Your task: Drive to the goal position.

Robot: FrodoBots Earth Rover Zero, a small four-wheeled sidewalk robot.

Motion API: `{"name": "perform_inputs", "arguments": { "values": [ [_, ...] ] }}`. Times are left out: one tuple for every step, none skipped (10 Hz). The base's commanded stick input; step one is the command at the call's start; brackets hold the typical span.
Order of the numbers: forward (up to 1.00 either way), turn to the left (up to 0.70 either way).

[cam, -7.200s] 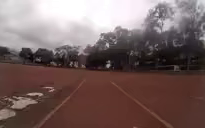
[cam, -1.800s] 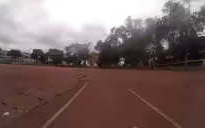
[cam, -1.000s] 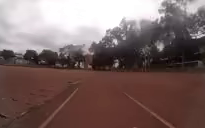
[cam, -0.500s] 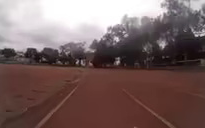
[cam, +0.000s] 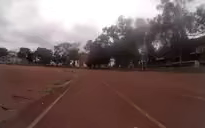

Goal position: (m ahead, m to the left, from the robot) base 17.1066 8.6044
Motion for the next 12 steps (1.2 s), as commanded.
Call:
{"name": "perform_inputs", "arguments": {
  "values": [
    [1.0,0.0],
    [1.0,0.0],
    [1.0,0.0],
    [1.0,0.0],
    [1.0,0.0],
    [1.0,0.0],
    [1.0,0.0],
    [1.0,0.0],
    [1.0,0.0],
    [1.0,0.0],
    [1.0,0.0],
    [1.0,0.0]
  ]
}}
